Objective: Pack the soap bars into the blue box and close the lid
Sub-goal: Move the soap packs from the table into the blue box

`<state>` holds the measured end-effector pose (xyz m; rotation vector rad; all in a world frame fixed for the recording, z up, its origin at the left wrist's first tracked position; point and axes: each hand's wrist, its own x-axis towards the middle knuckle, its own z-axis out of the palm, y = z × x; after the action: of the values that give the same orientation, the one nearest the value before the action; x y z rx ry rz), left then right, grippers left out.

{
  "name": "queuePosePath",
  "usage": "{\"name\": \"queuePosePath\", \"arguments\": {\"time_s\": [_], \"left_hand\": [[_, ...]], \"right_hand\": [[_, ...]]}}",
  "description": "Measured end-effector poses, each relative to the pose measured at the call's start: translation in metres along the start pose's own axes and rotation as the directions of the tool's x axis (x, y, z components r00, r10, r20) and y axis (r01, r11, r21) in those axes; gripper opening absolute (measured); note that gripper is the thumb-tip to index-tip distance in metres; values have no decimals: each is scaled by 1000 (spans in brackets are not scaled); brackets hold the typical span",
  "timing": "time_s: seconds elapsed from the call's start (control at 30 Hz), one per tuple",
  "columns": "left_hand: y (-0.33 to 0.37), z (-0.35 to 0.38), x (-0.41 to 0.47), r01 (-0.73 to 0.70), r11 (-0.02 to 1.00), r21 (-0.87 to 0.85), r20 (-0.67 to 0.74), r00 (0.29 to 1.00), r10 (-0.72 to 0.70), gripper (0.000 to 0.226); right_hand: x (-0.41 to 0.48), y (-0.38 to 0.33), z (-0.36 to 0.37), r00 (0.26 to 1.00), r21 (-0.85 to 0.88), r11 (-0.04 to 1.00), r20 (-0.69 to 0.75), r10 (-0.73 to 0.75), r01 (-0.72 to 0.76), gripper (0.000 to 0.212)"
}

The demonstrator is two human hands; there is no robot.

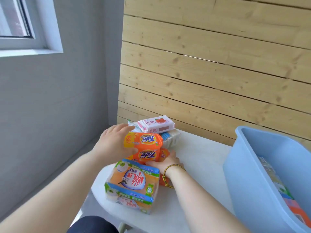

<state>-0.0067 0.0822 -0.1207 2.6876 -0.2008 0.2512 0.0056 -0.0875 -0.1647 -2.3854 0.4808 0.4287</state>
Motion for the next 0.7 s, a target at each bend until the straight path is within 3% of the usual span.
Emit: {"name": "queuePosePath", "arguments": {"time_s": [0.07,0.17,0.2,0.27,0.33,0.37,0.43,0.47,0.53,0.6,0.7], "left_hand": [[4,-2,21,-17,996,88,182,983,1,82],[4,1,35,-36,991,125,296,955,-3,90],[3,3,36,-42,990,132,312,950,-2,90],[1,5,37,-47,990,134,323,946,1,83],[-1,8,38,-39,992,123,317,948,-3,78],[-2,9,39,-35,992,118,310,951,-3,77],[-3,11,40,-36,993,108,302,953,2,76],[-4,12,41,-36,994,101,300,954,4,76],[-5,13,41,-37,995,87,302,953,9,76],[-7,13,42,-45,995,87,301,954,17,76],[-8,14,43,-53,995,84,301,953,26,77]], "right_hand": [[2,0,2,1000,-43,999,19,3,-2,113],[7,0,-6,994,-41,999,109,1,4,109],[8,-2,-14,988,-34,999,156,-7,13,99],[11,-8,-38,985,-128,990,170,-37,60,59],[15,-17,-60,986,-180,971,-16,-164,159,18],[17,-23,-66,959,-174,960,-142,-245,220,9],[23,-35,-68,838,-289,890,-325,-438,353,13],[27,-40,-66,754,-434,802,-333,-567,411,22],[39,-44,-59,640,-667,564,-166,-750,487,43],[48,-49,-56,634,-737,439,-18,-773,514,54],[60,-54,-52,663,-764,378,87,-743,523,61]]}}
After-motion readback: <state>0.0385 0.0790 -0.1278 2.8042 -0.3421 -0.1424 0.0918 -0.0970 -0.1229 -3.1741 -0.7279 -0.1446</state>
